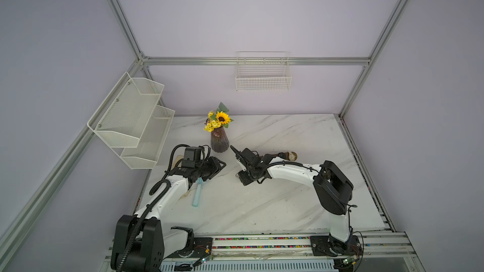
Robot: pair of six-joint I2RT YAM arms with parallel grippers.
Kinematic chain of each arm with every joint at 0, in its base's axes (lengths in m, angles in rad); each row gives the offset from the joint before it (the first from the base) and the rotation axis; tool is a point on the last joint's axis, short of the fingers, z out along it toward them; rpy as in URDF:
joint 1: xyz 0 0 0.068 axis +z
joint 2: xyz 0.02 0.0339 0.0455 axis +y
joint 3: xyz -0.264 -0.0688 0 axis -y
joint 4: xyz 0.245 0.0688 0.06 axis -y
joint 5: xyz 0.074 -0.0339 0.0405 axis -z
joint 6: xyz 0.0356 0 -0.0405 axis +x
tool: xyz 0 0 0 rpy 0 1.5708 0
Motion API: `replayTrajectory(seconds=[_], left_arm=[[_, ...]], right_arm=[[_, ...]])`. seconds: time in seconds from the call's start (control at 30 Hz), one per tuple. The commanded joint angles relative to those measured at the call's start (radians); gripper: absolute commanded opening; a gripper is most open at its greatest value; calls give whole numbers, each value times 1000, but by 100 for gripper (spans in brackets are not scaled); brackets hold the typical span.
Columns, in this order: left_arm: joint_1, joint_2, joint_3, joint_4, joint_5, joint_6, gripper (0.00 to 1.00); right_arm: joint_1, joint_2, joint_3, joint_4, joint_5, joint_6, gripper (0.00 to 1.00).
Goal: Place watch on stand
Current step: Pick up the watch at the center of the board.
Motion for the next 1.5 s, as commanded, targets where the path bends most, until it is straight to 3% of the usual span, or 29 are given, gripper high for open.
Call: replayTrajectory(seconds=[0.0,0.2,0.53,0.83,1.0,1.1,1.27,1.33,1.4,1.47], left_arm=[[57,-52,-41,-29,-14,-13,44],[110,-51,-64,-34,43,-7,44],[119,-23,-69,-21,79,4,43],[120,-38,-66,-20,97,15,43],[120,-56,-60,-17,126,26,42],[119,-98,-63,8,162,35,37],[106,-180,-57,28,201,39,36],[99,-214,-63,38,203,37,43],[85,-244,-74,61,205,31,60],[70,-262,-81,84,204,20,69]], right_arm=[[16,57,81,9,32,-72,33],[23,157,169,-22,52,-103,32],[22,197,180,-21,55,-95,27],[22,176,178,11,13,-40,0],[-15,106,169,60,-158,69,0],[-70,36,110,195,-335,200,0],[-146,-72,8,377,-471,383,0],[-160,-100,-13,418,-496,426,0],[-164,-127,-17,459,-522,452,0],[-163,-151,-6,457,-499,461,0]])
